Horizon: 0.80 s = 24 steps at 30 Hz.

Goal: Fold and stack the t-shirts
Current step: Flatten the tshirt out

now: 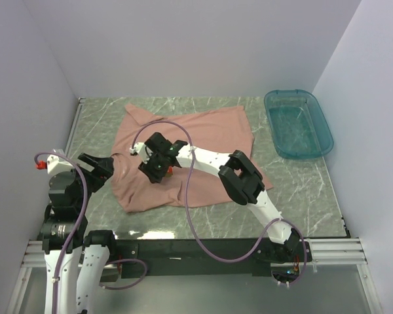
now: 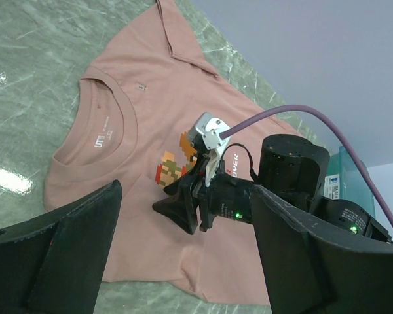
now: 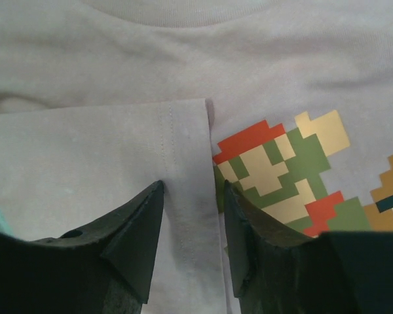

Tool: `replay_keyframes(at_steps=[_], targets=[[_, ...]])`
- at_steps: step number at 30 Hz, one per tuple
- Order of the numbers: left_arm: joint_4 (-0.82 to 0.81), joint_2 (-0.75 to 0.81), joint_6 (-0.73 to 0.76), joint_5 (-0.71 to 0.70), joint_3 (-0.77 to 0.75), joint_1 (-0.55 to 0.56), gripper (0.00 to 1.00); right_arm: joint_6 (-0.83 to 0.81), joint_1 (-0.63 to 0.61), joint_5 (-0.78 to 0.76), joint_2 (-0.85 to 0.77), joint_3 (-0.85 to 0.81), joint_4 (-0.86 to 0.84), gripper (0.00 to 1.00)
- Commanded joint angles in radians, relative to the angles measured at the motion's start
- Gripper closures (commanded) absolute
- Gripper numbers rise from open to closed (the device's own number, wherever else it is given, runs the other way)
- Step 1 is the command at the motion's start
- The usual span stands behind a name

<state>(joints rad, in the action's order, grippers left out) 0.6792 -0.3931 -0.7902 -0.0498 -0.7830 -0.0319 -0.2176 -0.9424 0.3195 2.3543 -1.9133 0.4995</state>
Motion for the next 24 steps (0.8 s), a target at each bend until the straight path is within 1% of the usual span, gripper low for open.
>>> replay_keyframes(at_steps=[1, 2, 4, 5, 7, 9, 10, 11, 13, 15, 20, 22, 23, 24], targets=[[-0.013, 0.002, -0.001, -0.004, 0.007, 0.003, 0.15, 0.012, -0.007, 0.026, 0.008, -0.035, 0.004, 0.54], [-0.015, 0.002, -0.001, -0.004, 0.007, 0.004, 0.15, 0.012, -0.006, 0.030, 0.005, -0.033, 0.005, 0.60], [-0.015, 0.002, 0.000, -0.004, 0.005, 0.004, 0.15, 0.004, -0.006, 0.035, -0.016, -0.030, 0.005, 0.67], [-0.015, 0.000, 0.002, -0.004, 0.007, 0.004, 0.15, 0.000, -0.007, 0.030, -0.029, -0.026, 0.004, 0.73], [-0.015, 0.000, 0.000, -0.001, 0.005, 0.004, 0.15, -0.005, -0.007, 0.017, -0.059, -0.024, 0.007, 0.78], [-0.018, -0.001, -0.003, 0.002, 0.007, 0.006, 0.15, -0.011, -0.007, 0.020, -0.098, -0.009, 0.005, 0.86], [-0.021, -0.003, -0.004, 0.007, 0.005, 0.004, 0.15, -0.011, -0.007, 0.026, -0.111, 0.002, 0.001, 0.92], [-0.021, -0.004, -0.006, 0.008, 0.004, 0.004, 0.15, -0.009, -0.009, 0.027, -0.125, 0.020, -0.001, 0.94], [-0.024, -0.006, -0.006, 0.010, 0.002, 0.004, 0.15, -0.014, -0.012, 0.026, -0.164, 0.036, -0.004, 0.96], [-0.026, -0.010, -0.007, 0.013, 0.001, 0.004, 0.15, -0.017, -0.021, 0.029, -0.197, 0.060, -0.007, 1.00], [-0.038, -0.010, -0.012, 0.016, 0.014, 0.004, 0.15, -0.048, -0.044, 0.087, -0.257, 0.129, -0.004, 1.00], [-0.041, -0.010, -0.012, 0.015, 0.019, 0.004, 0.15, -0.075, -0.068, 0.154, -0.299, 0.163, 0.008, 1.00], [-0.043, -0.013, -0.011, 0.013, 0.019, 0.004, 0.15, -0.107, -0.079, 0.180, -0.314, 0.207, 0.013, 1.00], [-0.044, -0.013, -0.011, 0.007, 0.016, 0.004, 0.15, -0.130, -0.094, 0.232, -0.352, 0.229, 0.030, 1.00]])
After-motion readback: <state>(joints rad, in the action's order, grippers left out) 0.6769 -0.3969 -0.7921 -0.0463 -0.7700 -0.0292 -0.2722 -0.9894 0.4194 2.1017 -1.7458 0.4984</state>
